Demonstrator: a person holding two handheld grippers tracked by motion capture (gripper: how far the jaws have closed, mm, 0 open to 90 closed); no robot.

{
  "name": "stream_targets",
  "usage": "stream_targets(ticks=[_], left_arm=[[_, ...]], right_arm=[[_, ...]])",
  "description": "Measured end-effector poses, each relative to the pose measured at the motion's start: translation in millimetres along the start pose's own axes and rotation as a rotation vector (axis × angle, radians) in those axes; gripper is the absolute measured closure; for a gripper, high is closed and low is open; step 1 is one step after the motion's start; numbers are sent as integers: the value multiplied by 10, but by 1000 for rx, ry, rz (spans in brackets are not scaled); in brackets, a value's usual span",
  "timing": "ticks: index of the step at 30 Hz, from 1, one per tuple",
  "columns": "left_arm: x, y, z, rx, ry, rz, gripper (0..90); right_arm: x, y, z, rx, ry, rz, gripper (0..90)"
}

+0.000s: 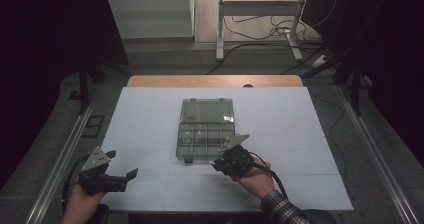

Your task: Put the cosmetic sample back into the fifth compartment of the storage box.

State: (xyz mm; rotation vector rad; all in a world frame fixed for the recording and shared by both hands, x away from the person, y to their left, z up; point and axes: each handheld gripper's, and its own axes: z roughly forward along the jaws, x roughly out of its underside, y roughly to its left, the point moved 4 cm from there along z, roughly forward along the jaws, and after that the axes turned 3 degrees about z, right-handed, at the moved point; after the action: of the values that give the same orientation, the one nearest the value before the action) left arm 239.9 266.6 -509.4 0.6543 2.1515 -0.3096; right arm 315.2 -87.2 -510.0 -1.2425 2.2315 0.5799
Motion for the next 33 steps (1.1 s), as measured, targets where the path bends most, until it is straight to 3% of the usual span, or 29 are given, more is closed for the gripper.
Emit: stream_targets(ticks=[33], left_arm=[[0, 1, 7, 5, 5, 1, 10]], right_arm=[[-434, -61, 243, -24, -95, -12, 805]])
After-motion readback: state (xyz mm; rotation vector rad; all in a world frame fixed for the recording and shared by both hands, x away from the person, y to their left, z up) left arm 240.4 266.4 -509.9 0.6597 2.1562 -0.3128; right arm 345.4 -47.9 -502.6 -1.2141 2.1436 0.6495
